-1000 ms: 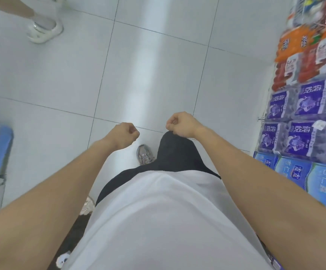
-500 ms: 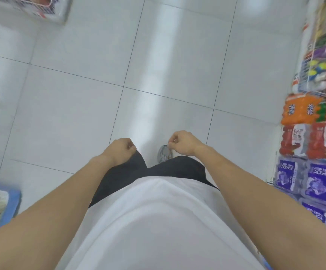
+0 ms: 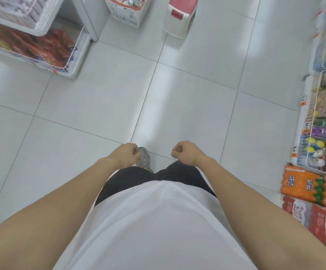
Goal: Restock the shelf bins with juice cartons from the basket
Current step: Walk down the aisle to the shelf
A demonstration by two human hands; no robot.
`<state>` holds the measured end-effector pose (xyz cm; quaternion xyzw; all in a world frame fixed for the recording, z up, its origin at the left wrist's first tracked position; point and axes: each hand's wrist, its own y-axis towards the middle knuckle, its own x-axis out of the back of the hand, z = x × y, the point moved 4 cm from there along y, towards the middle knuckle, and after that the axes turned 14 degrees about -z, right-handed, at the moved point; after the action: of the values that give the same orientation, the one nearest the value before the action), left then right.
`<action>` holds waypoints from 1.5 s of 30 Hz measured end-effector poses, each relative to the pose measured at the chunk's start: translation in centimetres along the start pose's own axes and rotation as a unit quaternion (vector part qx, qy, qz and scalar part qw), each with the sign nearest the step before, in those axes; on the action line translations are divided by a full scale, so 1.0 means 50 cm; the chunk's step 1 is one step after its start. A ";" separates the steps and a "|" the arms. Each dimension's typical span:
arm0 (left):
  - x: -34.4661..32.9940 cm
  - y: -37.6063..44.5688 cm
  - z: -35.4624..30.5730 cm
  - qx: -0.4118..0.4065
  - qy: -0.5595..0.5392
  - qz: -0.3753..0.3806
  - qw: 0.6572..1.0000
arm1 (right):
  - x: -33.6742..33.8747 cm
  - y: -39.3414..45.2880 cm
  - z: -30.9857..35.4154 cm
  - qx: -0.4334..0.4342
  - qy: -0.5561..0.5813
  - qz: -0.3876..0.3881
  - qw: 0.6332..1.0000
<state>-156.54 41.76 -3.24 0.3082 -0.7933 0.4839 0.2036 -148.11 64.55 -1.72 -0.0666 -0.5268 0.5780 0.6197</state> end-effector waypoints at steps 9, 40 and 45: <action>0.301 0.404 -0.144 0.009 -0.009 0.028 1.000 | 0.199 0.361 0.262 -0.007 0.062 -0.004 0.998; 1.059 1.707 -0.960 -0.067 0.023 0.040 0.997 | 1.236 1.525 0.765 -0.094 0.174 -0.078 0.977; 1.099 1.817 -0.994 0.015 -0.049 -0.003 0.999 | 1.334 1.727 0.846 -0.029 0.085 0.005 0.996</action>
<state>-257.58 101.16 -5.17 0.3372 -0.7942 0.4790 0.1613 -249.66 122.63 -4.55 -0.1362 -0.4882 0.5582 0.6569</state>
